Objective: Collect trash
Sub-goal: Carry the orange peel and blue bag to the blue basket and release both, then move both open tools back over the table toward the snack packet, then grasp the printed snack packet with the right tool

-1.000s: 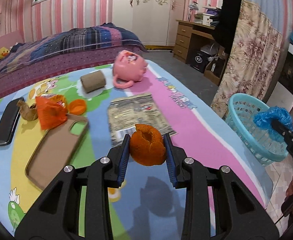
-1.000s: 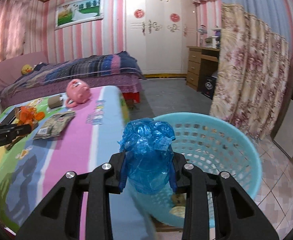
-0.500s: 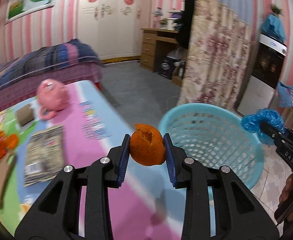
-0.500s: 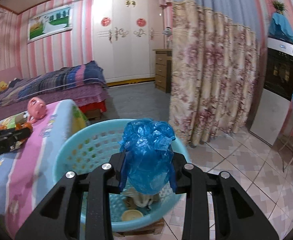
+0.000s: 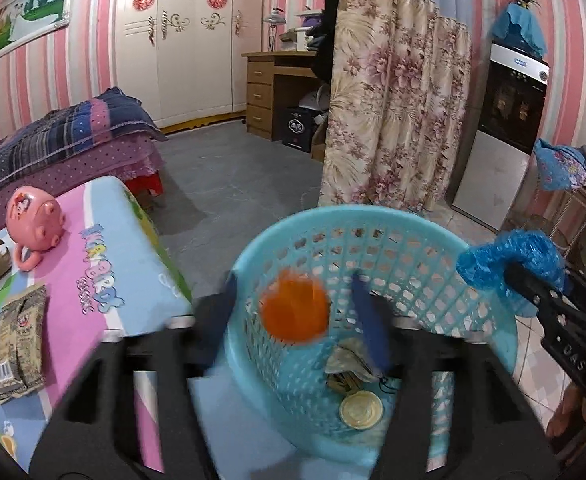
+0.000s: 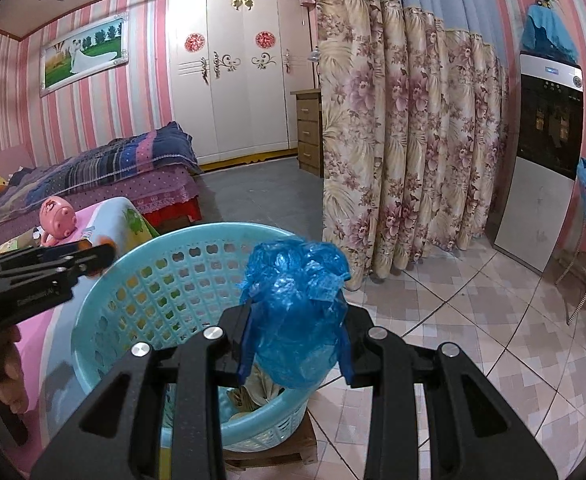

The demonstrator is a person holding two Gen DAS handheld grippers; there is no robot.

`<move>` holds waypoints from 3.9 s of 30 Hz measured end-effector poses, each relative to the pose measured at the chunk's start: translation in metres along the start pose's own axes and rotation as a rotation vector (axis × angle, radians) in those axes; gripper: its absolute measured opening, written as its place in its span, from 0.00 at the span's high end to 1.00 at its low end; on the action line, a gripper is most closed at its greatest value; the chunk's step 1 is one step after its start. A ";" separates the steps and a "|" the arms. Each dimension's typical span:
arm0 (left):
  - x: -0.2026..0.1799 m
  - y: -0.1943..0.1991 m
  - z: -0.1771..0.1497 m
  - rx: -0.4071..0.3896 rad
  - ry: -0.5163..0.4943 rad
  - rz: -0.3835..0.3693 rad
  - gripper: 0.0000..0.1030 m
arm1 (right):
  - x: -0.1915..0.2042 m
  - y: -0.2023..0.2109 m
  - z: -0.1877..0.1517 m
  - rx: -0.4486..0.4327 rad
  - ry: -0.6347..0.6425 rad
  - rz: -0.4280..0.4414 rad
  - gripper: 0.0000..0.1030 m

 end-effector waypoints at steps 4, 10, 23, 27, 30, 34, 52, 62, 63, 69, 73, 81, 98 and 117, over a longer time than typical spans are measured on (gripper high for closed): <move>0.014 0.005 0.005 -0.019 -0.009 0.031 0.25 | 0.004 -0.002 -0.002 0.002 0.015 0.003 0.68; 0.047 0.016 0.004 -0.022 0.033 0.087 0.17 | 0.012 -0.005 -0.005 0.009 0.009 0.010 0.68; 0.094 0.049 -0.006 -0.030 0.096 0.169 0.11 | 0.034 -0.041 -0.010 0.042 0.031 -0.004 0.48; 0.110 0.062 -0.007 -0.039 0.105 0.195 0.11 | 0.039 -0.039 -0.013 0.045 0.069 -0.018 0.21; 0.120 0.072 -0.007 -0.041 0.122 0.206 0.11 | 0.041 -0.031 -0.009 0.032 0.073 -0.033 0.11; 0.133 0.092 -0.005 -0.050 0.129 0.228 0.11 | 0.049 -0.017 0.007 -0.007 0.057 -0.021 0.06; 0.255 0.214 -0.006 -0.092 0.167 0.434 0.06 | 0.199 0.040 0.049 -0.083 0.094 0.229 0.05; 0.323 0.237 -0.028 -0.066 0.170 0.536 0.06 | 0.276 0.046 0.046 -0.071 0.167 0.325 0.05; 0.330 0.239 -0.029 -0.065 0.171 0.547 0.06 | 0.284 0.044 0.044 -0.062 0.166 0.334 0.05; 0.363 0.248 -0.034 -0.063 0.218 0.579 0.06 | 0.313 0.030 0.035 -0.022 0.177 0.356 0.05; 0.378 0.250 -0.033 -0.063 0.234 0.596 0.06 | 0.330 0.021 0.035 -0.010 0.186 0.373 0.05; 0.392 0.250 -0.035 -0.060 0.243 0.611 0.06 | 0.352 0.000 0.025 0.022 0.170 0.393 0.05; 0.413 0.242 -0.051 -0.016 0.285 0.654 0.06 | 0.357 -0.029 -0.023 0.147 0.218 0.383 0.05; 0.424 0.233 -0.059 0.010 0.317 0.653 0.06 | 0.390 -0.072 -0.069 0.373 0.317 0.397 0.07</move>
Point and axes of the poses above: each gripper's, at about its wrist camera, not at the fingertips, and y roughly against the way its jaws point, x to its left, z to its top, the point moved 9 cm from there along -y, roughly the way its jaws point, and after that the axes turned 11 degrees about -x, right-handed, at the moved point
